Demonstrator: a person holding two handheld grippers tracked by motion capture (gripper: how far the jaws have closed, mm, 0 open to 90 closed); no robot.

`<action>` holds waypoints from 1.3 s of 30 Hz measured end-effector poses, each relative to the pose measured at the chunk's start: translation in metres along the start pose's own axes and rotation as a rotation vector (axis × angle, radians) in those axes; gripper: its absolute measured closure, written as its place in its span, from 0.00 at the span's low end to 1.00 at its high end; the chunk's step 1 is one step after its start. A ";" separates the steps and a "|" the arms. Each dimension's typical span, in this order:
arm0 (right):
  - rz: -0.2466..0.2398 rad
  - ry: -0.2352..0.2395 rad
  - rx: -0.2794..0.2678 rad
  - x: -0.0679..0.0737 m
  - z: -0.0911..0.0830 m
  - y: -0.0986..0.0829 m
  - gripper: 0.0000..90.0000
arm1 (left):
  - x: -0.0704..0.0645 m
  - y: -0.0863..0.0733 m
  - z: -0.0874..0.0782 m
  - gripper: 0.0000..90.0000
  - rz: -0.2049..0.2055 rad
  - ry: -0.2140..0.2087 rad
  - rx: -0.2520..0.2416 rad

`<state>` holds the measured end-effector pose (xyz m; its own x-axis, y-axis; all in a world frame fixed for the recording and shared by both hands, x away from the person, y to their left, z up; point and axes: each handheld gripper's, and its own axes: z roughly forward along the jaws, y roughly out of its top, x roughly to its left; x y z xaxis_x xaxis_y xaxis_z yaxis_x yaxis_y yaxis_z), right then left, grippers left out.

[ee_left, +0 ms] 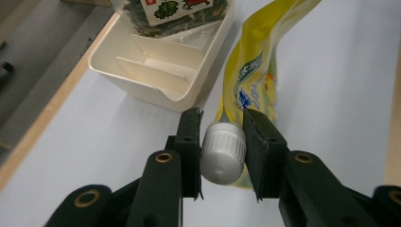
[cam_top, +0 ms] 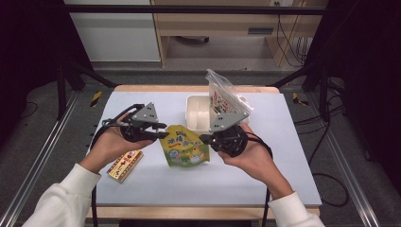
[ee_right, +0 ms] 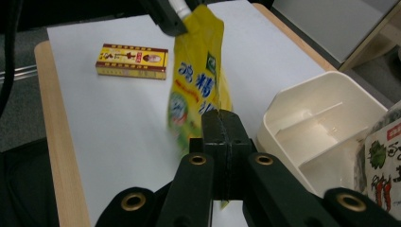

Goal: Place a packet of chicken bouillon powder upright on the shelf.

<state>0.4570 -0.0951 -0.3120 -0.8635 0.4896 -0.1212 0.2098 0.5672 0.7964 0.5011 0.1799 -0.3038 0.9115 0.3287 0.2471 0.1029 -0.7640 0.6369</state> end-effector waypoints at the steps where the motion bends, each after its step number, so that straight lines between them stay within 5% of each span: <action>1: -0.001 0.001 0.006 0.000 0.000 -0.001 1.00 | -0.001 0.001 0.002 0.76 0.024 -0.003 0.020; 8: 0.032 -0.009 0.007 -0.005 -0.002 -0.014 1.00 | -0.004 0.006 0.006 0.76 0.038 -0.030 0.000; 16: -0.036 -0.047 0.045 -0.013 0.007 -0.011 0.70 | -0.007 0.013 0.009 0.77 0.054 -0.036 0.007; 22: -0.063 -0.038 0.069 -0.018 0.020 0.002 0.61 | -0.009 0.012 0.008 0.77 0.058 -0.035 0.003; 27: -0.072 0.013 0.104 -0.024 0.032 0.011 0.65 | -0.009 0.011 0.008 0.77 0.059 -0.035 -0.003; 34: -0.059 0.055 0.129 -0.029 0.041 0.016 0.85 | -0.007 0.010 0.008 0.77 0.057 -0.031 -0.007; 39: -0.038 0.086 0.128 -0.033 0.043 0.016 0.87 | -0.008 0.010 0.008 0.77 0.056 -0.037 -0.012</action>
<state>0.5084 -0.0734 -0.3207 -0.9070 0.4106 -0.0939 0.2282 0.6664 0.7098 0.4985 0.1655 -0.3058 0.9299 0.2648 0.2553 0.0471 -0.7740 0.6314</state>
